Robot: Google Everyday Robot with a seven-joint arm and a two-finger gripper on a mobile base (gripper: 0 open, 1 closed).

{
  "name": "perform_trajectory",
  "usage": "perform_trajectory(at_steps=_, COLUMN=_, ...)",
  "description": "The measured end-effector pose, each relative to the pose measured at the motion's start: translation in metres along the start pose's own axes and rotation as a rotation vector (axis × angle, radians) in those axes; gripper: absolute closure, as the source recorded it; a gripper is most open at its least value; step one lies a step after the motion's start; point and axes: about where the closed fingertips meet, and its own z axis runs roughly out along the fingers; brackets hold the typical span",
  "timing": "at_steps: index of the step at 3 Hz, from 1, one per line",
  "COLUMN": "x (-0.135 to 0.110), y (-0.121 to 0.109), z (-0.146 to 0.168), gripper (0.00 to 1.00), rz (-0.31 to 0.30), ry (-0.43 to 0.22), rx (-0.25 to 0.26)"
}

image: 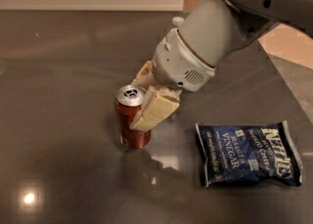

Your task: Pick coke can

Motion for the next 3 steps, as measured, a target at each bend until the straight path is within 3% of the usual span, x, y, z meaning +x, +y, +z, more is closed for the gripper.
perform_trajectory(at_steps=1, x=-0.013, y=0.002, z=-0.029, gripper=1.0, rz=-0.037, ry=-0.01, rx=-0.017)
perform_trajectory(at_steps=2, x=-0.041, y=0.005, z=-0.067, gripper=1.0, rz=-0.115, ry=-0.014, rx=-0.035)
perform_trajectory(at_steps=3, x=-0.043, y=0.005, z=-0.069, gripper=1.0, rz=-0.122, ry=-0.015, rx=-0.033)
